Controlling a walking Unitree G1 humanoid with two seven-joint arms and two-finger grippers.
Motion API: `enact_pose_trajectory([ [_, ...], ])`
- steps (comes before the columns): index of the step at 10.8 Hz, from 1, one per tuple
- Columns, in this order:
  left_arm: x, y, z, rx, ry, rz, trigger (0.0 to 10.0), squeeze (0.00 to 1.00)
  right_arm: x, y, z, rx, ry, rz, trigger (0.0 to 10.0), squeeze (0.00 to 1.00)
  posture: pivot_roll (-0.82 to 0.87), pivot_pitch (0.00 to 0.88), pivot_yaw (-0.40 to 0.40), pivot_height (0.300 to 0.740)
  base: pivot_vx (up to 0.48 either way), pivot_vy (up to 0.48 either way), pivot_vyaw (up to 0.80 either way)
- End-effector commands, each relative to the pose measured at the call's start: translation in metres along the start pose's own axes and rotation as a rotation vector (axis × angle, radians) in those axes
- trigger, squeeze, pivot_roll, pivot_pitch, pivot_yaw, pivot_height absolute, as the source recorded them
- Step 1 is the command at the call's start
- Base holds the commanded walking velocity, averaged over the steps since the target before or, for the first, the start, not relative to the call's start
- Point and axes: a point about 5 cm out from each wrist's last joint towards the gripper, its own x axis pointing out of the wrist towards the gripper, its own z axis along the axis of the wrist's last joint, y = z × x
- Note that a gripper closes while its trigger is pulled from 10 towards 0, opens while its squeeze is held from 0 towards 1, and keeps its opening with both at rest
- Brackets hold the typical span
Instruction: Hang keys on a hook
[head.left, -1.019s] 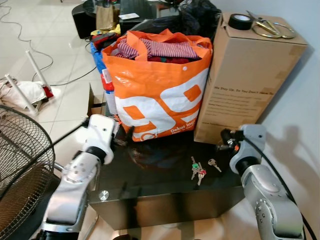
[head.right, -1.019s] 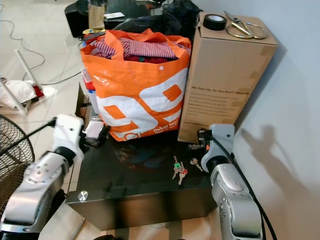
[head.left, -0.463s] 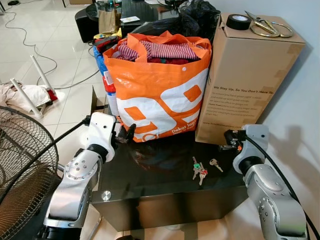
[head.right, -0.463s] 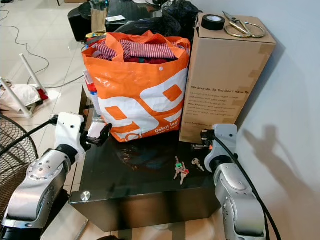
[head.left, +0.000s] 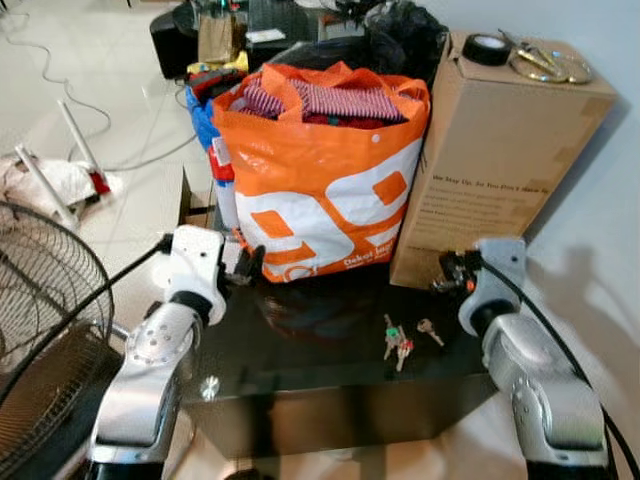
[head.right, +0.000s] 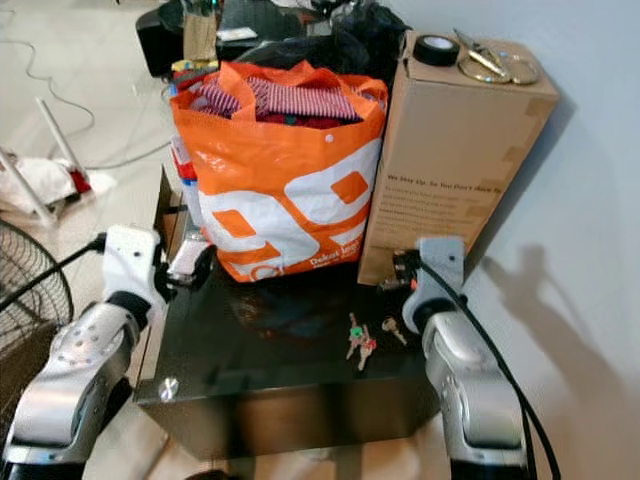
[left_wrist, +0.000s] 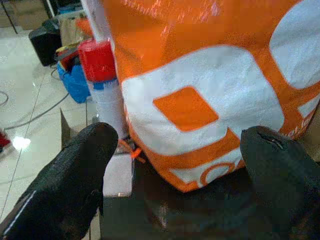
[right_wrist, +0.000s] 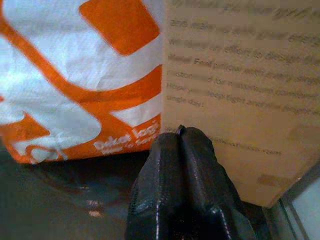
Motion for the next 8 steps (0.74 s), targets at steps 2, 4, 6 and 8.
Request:
enact_pose_trajectory([
  [2, -0.0019, 0.0006, 0.0008, 0.002, 0.002, 0.006, 10.0, 0.0, -0.0009, -0.0007, -0.002, 0.002, 0.017, -0.003, 1.1, 0.0, -0.02, 0.0, -0.023, 0.74, -0.261, 0.0, 0.0],
  [4, 0.0029, -0.0016, 0.0023, 0.01, 0.0, -0.009, 10.0, 0.0, -0.0019, -0.0035, -0.0039, -0.004, 0.024, -0.023, 10.0, 0.0, -0.03, 0.0, -0.009, 0.74, -0.283, 0.0, 0.0],
  [6, 0.002, -0.0029, 0.0021, 0.007, 0.0, -0.011, 10.0, 0.0, -0.0027, -0.0032, -0.0048, -0.01, 0.032, -0.025, 10.0, 0.0, -0.03, 0.0, -0.013, 0.74, -0.285, 0.0, 0.0],
  [8, 0.0012, -0.0034, 0.0012, 0.002, 0.002, -0.009, 10.0, 0.0, -0.0029, -0.004, -0.0053, -0.016, 0.039, -0.026, 10.0, 0.0, -0.03, 0.0, -0.016, 0.74, -0.285, 0.0, 0.0],
])
